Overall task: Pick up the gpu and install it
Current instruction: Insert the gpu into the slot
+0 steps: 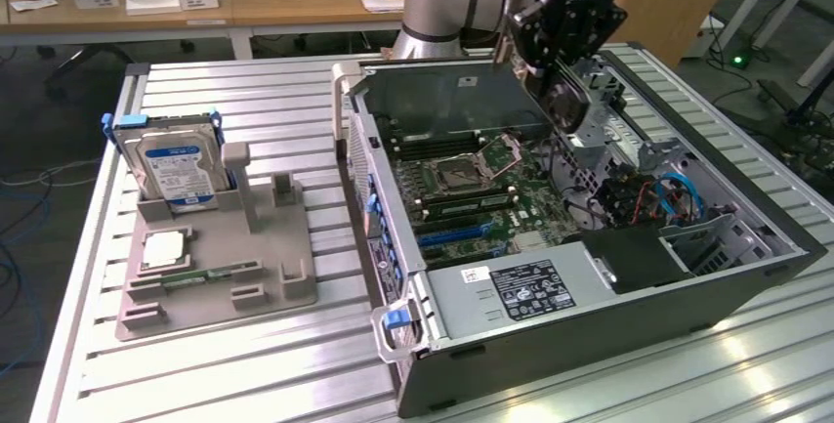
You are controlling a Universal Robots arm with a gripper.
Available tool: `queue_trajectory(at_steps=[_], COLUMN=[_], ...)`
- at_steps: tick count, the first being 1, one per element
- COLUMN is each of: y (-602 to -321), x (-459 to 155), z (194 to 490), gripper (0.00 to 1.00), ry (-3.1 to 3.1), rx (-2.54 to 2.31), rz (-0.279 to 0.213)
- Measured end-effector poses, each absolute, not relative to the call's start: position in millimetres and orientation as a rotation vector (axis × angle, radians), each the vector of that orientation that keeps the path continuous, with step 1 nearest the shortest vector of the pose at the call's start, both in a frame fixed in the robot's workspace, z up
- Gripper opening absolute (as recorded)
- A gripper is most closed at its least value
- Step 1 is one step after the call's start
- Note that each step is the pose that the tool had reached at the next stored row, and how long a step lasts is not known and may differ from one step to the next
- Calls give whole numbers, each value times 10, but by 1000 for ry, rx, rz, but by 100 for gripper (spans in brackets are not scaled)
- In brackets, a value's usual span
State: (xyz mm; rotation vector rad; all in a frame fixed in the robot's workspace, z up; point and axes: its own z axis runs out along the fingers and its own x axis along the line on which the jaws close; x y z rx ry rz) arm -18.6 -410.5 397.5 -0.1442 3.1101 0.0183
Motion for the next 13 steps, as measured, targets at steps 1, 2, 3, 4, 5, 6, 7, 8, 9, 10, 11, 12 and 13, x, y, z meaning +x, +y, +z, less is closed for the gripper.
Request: queue_trajectory(at_steps=[1, 2, 3, 4, 5, 6, 7, 8, 9, 10, 11, 12, 13], y=[-4105, -4105, -4105, -4105, -4105, -4105, -4105, -4105, -4105, -4105, -4105, -4105, -4105], x=[-186, -186, -186, -186, -186, -186, -186, -186, -186, -186, -186, -186, -186], z=[3975, 3975, 3975, 3975, 3975, 3975, 3975, 3974, 3975, 3975, 3974, 3974, 3974], gripper=[28, 28, 28, 28, 28, 28, 28, 28, 28, 28, 28, 28, 28], ry=[3109, 3107, 3105, 3103, 3101, 3099, 3097, 3094, 3092, 3088, 3085, 3082, 3078], rx=[-172, -200, -228, -256, -282, -306, -329, -353, -377, -403, -427, -454, -478], rz=[19, 19, 19, 20, 20, 20, 21, 21, 21, 22, 22, 22, 23])
